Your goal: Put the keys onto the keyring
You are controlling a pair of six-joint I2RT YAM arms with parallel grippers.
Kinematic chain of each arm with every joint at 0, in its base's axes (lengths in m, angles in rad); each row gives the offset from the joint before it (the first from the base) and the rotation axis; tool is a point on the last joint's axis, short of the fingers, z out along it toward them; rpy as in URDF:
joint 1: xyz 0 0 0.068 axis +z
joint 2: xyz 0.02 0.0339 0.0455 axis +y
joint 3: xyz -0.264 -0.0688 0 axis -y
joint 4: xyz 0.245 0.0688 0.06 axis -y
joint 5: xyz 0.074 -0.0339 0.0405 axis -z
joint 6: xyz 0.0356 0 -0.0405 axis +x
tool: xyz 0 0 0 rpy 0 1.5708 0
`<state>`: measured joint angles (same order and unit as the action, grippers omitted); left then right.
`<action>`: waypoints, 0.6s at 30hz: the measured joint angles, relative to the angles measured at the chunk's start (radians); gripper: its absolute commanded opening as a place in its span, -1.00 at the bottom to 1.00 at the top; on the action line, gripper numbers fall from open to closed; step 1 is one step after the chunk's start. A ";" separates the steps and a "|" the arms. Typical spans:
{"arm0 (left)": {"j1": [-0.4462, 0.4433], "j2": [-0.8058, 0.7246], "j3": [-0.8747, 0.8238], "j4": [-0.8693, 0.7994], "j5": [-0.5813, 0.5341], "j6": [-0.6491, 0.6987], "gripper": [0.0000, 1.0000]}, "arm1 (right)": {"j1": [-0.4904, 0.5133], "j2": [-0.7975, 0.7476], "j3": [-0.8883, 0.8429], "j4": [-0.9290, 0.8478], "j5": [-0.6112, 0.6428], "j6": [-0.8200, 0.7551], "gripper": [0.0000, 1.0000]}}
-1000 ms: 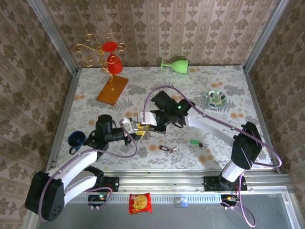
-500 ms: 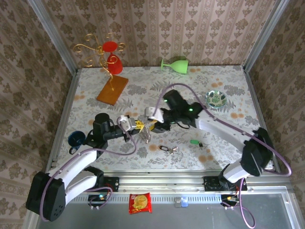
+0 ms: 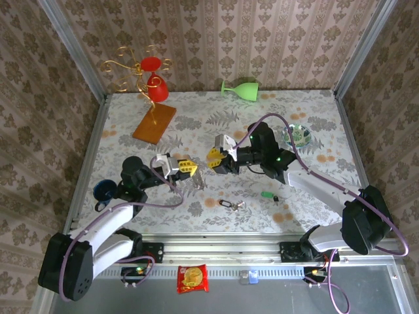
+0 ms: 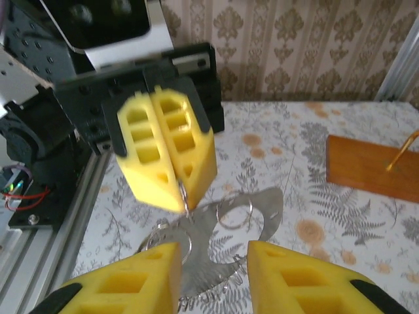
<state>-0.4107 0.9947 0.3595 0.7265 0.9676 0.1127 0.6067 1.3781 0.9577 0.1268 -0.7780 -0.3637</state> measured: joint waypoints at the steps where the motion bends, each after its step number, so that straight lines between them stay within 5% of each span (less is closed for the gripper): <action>1: -0.003 0.006 0.000 0.008 0.005 -0.005 -1.00 | 0.002 0.005 0.000 0.015 -0.007 0.003 -0.35; 10: -0.026 0.026 0.000 0.048 0.019 -0.017 -1.00 | 0.031 0.060 0.000 0.051 -0.023 0.027 -0.37; 18: -0.028 0.034 0.000 0.075 0.016 -0.027 -1.00 | 0.045 0.071 0.000 0.061 -0.036 0.029 -0.80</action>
<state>-0.4389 1.0283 0.3595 0.8013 0.9840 0.0853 0.6518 1.4490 0.9577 0.1875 -0.8143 -0.3351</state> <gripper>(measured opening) 0.053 0.169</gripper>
